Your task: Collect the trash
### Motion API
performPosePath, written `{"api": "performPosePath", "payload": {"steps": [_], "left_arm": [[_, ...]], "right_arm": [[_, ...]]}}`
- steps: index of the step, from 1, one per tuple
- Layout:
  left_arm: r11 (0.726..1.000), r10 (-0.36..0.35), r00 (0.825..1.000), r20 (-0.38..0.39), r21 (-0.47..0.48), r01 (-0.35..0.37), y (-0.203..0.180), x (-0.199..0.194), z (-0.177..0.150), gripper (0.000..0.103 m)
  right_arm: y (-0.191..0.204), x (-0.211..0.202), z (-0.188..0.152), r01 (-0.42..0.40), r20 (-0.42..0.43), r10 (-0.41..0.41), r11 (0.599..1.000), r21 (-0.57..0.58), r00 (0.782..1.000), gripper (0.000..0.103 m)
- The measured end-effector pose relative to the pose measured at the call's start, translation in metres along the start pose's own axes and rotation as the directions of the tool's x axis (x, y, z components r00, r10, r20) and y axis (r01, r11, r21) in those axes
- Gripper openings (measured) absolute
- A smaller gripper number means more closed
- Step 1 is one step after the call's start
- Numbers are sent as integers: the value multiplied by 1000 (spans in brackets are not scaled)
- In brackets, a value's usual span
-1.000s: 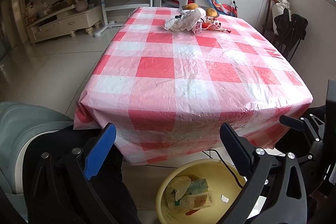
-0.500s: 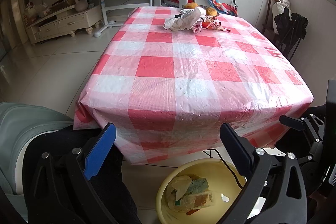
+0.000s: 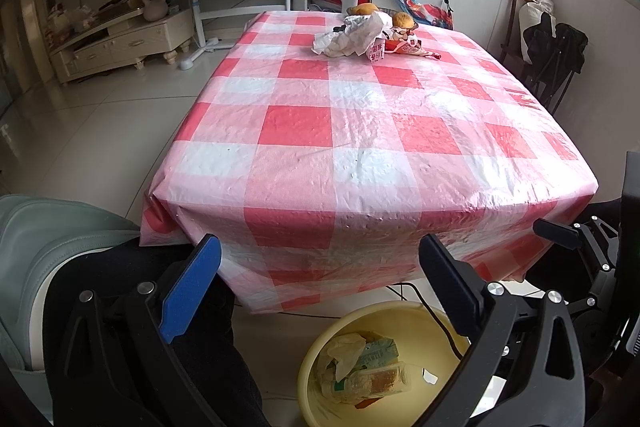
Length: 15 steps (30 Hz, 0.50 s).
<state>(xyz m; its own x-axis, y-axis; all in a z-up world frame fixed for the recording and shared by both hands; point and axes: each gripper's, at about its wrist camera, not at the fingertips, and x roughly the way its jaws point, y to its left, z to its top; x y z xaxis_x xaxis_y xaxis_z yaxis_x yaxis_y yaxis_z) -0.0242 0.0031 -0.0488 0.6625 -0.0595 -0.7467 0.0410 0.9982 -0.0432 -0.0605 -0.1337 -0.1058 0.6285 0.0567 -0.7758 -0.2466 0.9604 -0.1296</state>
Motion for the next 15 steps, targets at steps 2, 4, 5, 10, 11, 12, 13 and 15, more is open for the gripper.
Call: {"api": "performPosePath", "payload": {"steps": [2,4,5,10,11,12,13,15], "left_arm": [[1000,0,1000,0,0,0,0,0,0,96],[1000,0,1000,-1,0,0,0,0,-1,96],[1000,0,1000,-1,0,0,0,0,0,96],[1000,1,1000,-2,0,-1,0,1,-1,96],[1000,1,1000,-2,0,-1,0,1,-1,96],[1000,1,1000,-2,0,-1,-1,1,0,96],[1000,1,1000,-2,0,-1,0,1,0,96],[1000,0,1000,-4,-1,0,1,1,-2,96]], "right_arm": [[0,0,0,0,-1,0,1000,0,1000,92],[0,0,0,0,0,0,1000,-1,1000,92],[0,0,0,0,0,0,1000,-1,1000,92],[0,0,-1,1,-1,-1,1000,1,1000,92],[0,0,0,1,0,-1,1000,0,1000,92],[0,0,0,1,0,-1,1000,1,1000,92],[1,0,-1,2,1,-2,1000,1,1000,92],[1,0,-1,1,0,-1,1000,0,1000,92]]}}
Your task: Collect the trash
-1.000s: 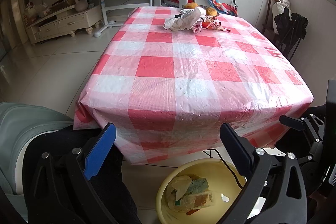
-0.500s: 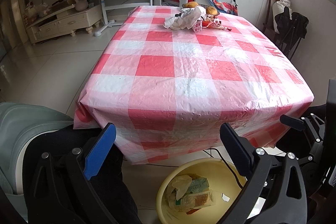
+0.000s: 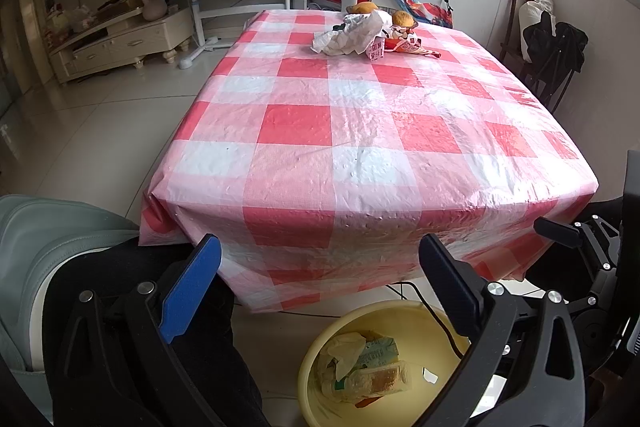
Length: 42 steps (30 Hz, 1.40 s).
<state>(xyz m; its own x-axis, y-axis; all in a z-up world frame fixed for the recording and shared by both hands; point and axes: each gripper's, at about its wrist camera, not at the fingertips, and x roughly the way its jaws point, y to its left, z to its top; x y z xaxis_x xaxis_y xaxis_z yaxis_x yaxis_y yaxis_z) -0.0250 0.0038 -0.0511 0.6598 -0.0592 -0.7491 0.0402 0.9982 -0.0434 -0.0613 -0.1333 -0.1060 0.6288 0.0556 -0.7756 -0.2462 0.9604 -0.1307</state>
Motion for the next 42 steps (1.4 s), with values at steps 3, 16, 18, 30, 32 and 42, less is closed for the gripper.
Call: {"api": "performPosePath", "payload": {"steps": [3,16,18,30,32,42], "left_arm": [[1000,0,1000,0,2,0,-1,0,2,96],[1000,-1,1000,-7,17,1,1,0,-4,96],[1000,-1,1000,-7,16,1,-1,1,-2,96],[1000,3,1000,-12,9,-3,2,-2,-1,96],[1000,3,1000,-12,12,-3,2,-2,0,96],[999,-9,1000,18,-42,9,11,-9,6,96]], "right_arm": [[0,-1,-1,1,0,-1,1000,-4,1000,92],[1,-2,1,4,11,-4,1000,-21,1000,92],[2,-2,1,4,11,-4,1000,-26,1000,92],[4,-4,2,5,19,-5,999,-33,1000,92],[4,-4,2,6,19,-5,999,-34,1000,92],[1,-28,9,-5,97,7,1000,-24,995,92]]}}
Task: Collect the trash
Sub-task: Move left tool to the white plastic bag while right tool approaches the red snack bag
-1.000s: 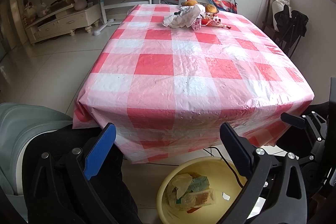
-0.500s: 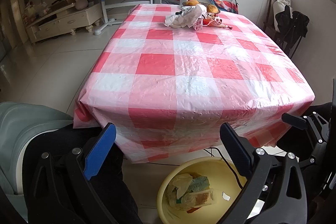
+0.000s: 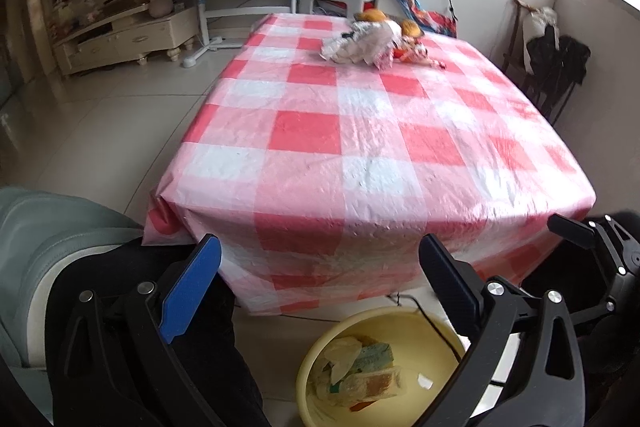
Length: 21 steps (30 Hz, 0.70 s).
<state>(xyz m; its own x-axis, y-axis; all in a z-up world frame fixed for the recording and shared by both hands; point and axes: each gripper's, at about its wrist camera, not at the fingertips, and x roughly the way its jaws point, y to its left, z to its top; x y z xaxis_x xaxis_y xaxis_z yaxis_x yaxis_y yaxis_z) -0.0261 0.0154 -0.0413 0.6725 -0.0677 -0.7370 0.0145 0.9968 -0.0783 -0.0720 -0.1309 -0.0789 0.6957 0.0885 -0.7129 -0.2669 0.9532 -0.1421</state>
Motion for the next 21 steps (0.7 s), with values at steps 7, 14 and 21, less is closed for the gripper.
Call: {"api": "performPosePath", "payload": {"steps": [7,14,21], "left_arm": [[1000,-16,999,52,-2,16,-1,-9,13,96],[1000,-24,998,52,17,24,-6,9,50,96],[997,-43,996,80,68,38,-29,43,111,96]], "right_arm": [[-21,-16,23,-14,79,12,1000,25,997,92],[-44,0,60,-30,107,29,1000,8,994,92],[-57,36,95,-43,95,45,999,-25,994,92]]}}
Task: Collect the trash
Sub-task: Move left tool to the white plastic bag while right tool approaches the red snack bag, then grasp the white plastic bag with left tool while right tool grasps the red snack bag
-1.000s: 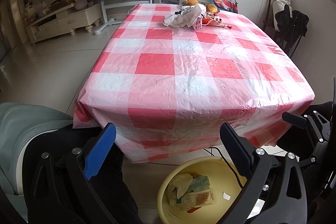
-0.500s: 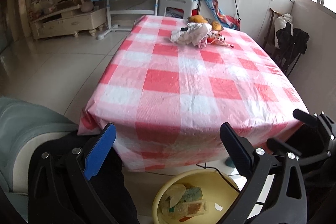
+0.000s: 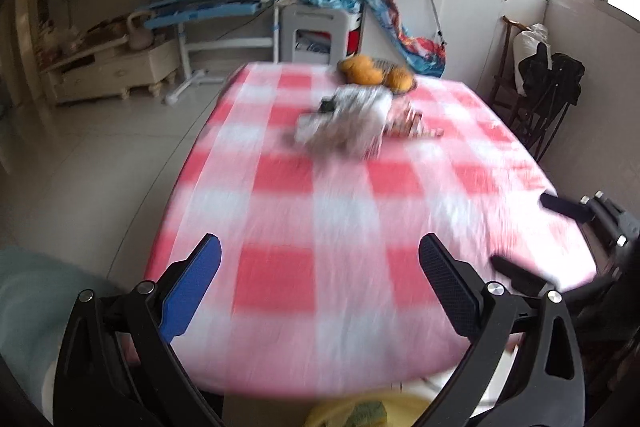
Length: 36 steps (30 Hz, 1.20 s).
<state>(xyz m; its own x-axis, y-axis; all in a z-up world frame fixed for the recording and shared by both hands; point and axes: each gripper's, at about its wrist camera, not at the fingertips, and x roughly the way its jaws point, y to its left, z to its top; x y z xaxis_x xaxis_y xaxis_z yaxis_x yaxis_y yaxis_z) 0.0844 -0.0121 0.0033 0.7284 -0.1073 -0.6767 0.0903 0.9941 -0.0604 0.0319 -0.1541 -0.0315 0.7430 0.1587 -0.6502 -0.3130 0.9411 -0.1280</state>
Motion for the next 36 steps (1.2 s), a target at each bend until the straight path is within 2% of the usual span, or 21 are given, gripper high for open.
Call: {"api": "performPosePath", "payload": {"steps": [7,9,13,14,15,16,17,19,22,24,25,27,30,36], "left_arm": [[999,14,1000,2,47,-14,-29,70,73,96],[998,10,1000,-7,54,-10,-34,88,86,96],[991,25,1000,-19,134,-22,-46,125,107,96],[991,10,1000,-27,134,-6,-45,131,110,93],[992,-17,999,-39,123,21,-41,137,112,78],[993,-53,997,-65,99,59,-34,144,116,55],[993,-84,992,-93,74,91,-27,150,119,48],[992,-119,987,-112,33,123,-12,156,120,17],[989,-150,982,-111,-14,150,8,157,119,9],[981,-189,976,-111,-54,184,19,159,118,7],[978,-201,973,-112,-69,194,24,159,117,7],[971,-229,967,-116,-104,217,32,160,114,7],[970,-229,966,-117,-116,215,39,158,111,6],[953,-255,963,-87,-189,236,55,135,102,6]], "right_arm": [[-14,38,15,-2,-40,-1,998,-64,999,92],[-20,46,20,4,-44,-8,996,-84,999,92],[-30,65,38,-1,-39,-4,992,-126,999,92],[-30,70,43,-5,-34,0,990,-139,999,92],[-30,73,47,-11,-31,7,989,-148,999,92],[-29,79,53,-23,-25,19,986,-165,999,92],[-27,84,57,-28,-20,24,983,-179,999,92],[-22,95,68,-46,-4,46,974,-220,999,92],[-14,109,79,-63,9,68,961,-268,998,92],[-12,121,86,-90,-19,88,955,-283,996,91],[-12,125,89,-114,-28,110,952,-283,994,86],[-12,128,90,-168,-59,158,950,-263,986,51],[-9,121,84,-193,-69,181,950,-247,981,38],[-9,86,60,-216,-77,204,953,-213,976,31]]}}
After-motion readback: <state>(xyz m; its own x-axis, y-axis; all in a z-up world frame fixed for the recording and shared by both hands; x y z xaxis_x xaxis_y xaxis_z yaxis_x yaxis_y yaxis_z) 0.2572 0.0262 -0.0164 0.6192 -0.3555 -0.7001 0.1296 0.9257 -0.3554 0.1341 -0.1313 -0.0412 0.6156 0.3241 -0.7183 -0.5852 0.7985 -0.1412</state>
